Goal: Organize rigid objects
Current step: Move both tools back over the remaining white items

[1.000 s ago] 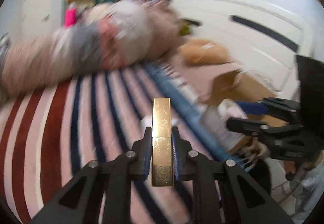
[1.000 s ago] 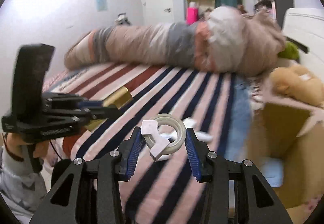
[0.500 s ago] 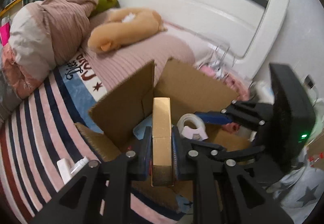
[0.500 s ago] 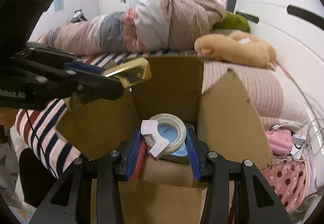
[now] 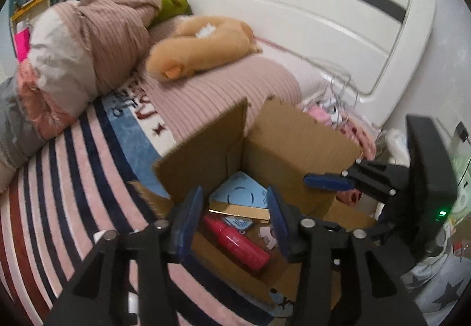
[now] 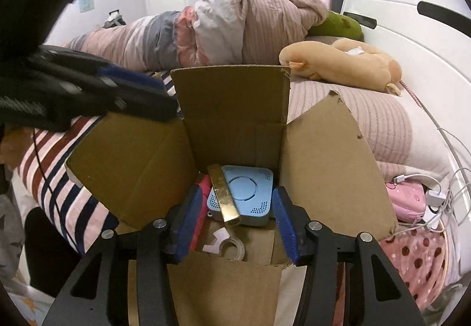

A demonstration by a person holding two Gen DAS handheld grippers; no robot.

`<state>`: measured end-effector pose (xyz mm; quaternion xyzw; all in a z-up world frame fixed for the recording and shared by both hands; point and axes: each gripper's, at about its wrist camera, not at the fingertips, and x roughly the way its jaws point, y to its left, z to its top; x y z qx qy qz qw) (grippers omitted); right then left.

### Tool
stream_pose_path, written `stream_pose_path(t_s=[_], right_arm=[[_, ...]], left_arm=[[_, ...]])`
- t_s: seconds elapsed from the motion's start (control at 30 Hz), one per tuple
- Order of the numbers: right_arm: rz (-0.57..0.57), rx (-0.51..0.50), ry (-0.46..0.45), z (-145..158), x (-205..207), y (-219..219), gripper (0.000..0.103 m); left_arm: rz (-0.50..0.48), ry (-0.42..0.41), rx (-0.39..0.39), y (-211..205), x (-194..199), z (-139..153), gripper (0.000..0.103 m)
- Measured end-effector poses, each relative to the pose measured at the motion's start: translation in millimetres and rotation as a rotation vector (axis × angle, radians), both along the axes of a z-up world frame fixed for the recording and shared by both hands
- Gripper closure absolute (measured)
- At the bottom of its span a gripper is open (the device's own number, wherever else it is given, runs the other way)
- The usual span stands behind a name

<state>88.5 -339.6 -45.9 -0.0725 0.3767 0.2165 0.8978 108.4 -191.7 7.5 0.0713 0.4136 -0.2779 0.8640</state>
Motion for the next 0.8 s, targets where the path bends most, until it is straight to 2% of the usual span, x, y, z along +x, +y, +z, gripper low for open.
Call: stream_pose_path(t_s=[0.2,0.37,0.47,0.57,0.7,0.8], right_arm=[[0.018,0.016,-0.035,24,-14,22,0.057],[0.095,0.053,-0.086,51,-28,70,0.057],[0.175,0.055,-0.095,59,-35,113,0.056],[0.278,0.052,-0.065,54,-37,161,0.056],[0.365,0.039,0.037,21,-27,214,0.055],[0.358,0.000,0.107,-16,-11,234,0.055]], left_arm=[[0.109,-0.108,-0.040,73,-26,33,0.045],[0.215,-0.136,-0.061,148,-43,32,0.040],[0.278,-0.136,-0.064,193,-52,18,0.035],[0.319,-0.096,-0.086,233,-54,-7,0.035],[0.324,-0.028,-0.075,264,-43,-55,0.034],[0.315,0.050,-0.072,275,-30,-96,0.034]])
